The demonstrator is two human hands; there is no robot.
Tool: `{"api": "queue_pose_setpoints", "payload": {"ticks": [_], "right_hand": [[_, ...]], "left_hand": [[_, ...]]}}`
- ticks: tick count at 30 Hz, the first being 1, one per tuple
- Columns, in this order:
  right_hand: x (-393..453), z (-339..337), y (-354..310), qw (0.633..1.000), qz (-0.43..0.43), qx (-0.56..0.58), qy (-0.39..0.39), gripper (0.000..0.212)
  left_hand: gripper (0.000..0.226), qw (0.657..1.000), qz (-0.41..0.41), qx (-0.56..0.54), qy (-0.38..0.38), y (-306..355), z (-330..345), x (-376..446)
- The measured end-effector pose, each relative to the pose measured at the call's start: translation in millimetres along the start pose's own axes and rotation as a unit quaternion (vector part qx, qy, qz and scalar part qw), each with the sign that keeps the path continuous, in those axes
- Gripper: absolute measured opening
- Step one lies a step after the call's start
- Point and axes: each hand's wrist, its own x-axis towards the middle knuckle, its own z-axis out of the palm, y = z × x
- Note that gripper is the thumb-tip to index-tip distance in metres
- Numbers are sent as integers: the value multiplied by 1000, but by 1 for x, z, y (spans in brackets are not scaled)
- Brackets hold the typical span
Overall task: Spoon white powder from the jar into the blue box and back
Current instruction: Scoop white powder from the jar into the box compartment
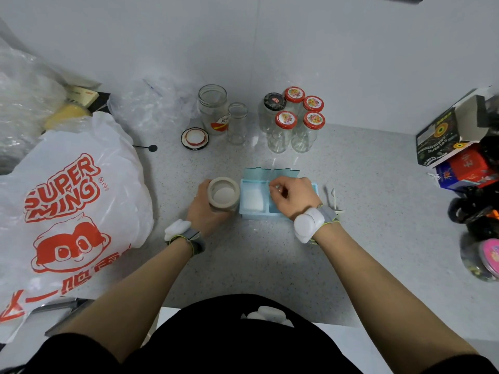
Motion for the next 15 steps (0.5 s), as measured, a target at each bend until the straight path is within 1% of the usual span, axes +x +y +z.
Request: {"api": "queue_pose_setpoints", "payload": {"ticks": [2, 5, 8, 10, 12, 15], "right_hand": [[-2, -4, -2, 999, -26, -34, 3, 24], [-2, -4, -2, 998, -51, -48, -5, 28], [7, 3, 1, 994, -62, -81, -40, 29], [12, 7, 2, 991, -62, -106, -60, 26], [16, 9, 2, 987, -73, -128, -71, 23], [20, 11, 2, 980, -85, -163, -80, 26]], "left_hand": [[68, 1000, -6, 2, 2, -1, 0, 0], [72, 1000, -13, 4, 6, 0, 1, -2], [67, 1000, -11, -4, 10, 1, 2, -3], [64, 1000, -9, -7, 16, 3, 2, -3], [62, 1000, -6, -8, 23, 5, 2, -4], [62, 1000, -7, -6, 21, 5, 3, -5]]}}
